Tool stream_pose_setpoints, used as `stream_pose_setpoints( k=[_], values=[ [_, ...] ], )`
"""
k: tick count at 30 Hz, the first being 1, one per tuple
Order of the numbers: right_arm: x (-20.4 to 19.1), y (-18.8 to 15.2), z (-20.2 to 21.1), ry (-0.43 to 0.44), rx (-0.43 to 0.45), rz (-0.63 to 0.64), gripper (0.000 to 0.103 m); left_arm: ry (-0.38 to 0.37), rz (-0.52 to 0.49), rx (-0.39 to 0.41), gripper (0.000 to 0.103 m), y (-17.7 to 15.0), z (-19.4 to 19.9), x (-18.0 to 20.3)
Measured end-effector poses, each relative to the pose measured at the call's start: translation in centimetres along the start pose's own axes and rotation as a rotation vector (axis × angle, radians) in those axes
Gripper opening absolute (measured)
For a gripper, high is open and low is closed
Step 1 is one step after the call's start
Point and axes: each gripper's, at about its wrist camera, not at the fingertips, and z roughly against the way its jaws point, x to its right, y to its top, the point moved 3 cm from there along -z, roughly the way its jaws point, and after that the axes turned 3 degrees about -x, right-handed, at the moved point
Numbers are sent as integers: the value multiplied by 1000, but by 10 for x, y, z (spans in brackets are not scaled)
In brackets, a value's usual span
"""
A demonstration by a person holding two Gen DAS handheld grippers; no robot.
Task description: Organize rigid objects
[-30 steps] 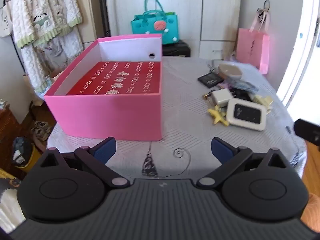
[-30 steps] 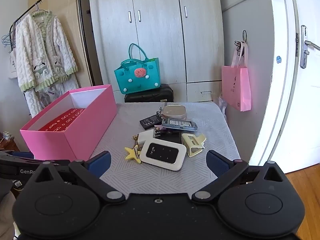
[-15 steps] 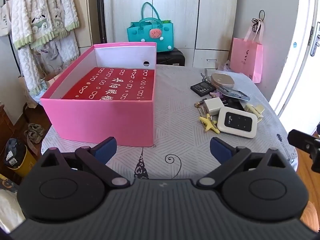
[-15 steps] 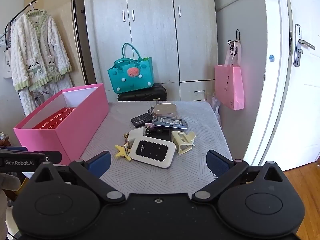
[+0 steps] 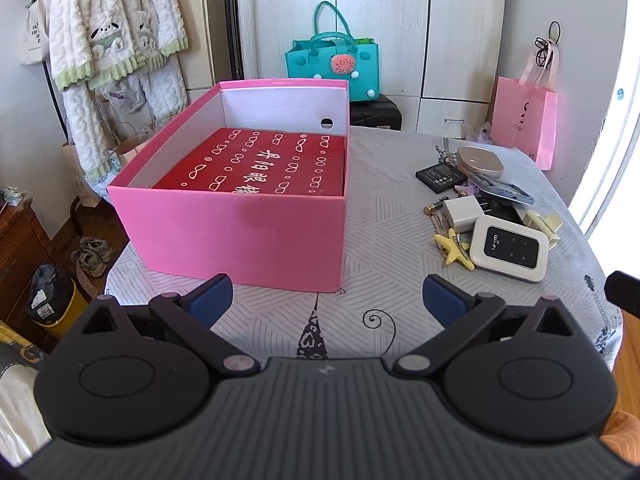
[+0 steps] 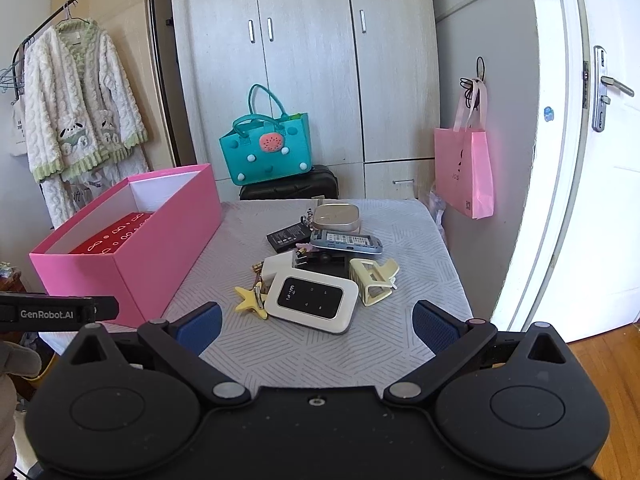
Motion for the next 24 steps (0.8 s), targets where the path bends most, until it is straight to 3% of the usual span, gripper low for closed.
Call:
stream_pose_setpoints(
  k=[9,14,24],
  values=[
    [8,-1,-3,-26,-3,-22,103,-6,-10,10,103,-2,2,3],
    [10,-1,-3,26,-13,-47,103,-6,-11,11,103,-2,3,3],
    [8,-4,-3,16,-10,-30,103,-6,-10,10,103,-3,2,3]
  ],
)
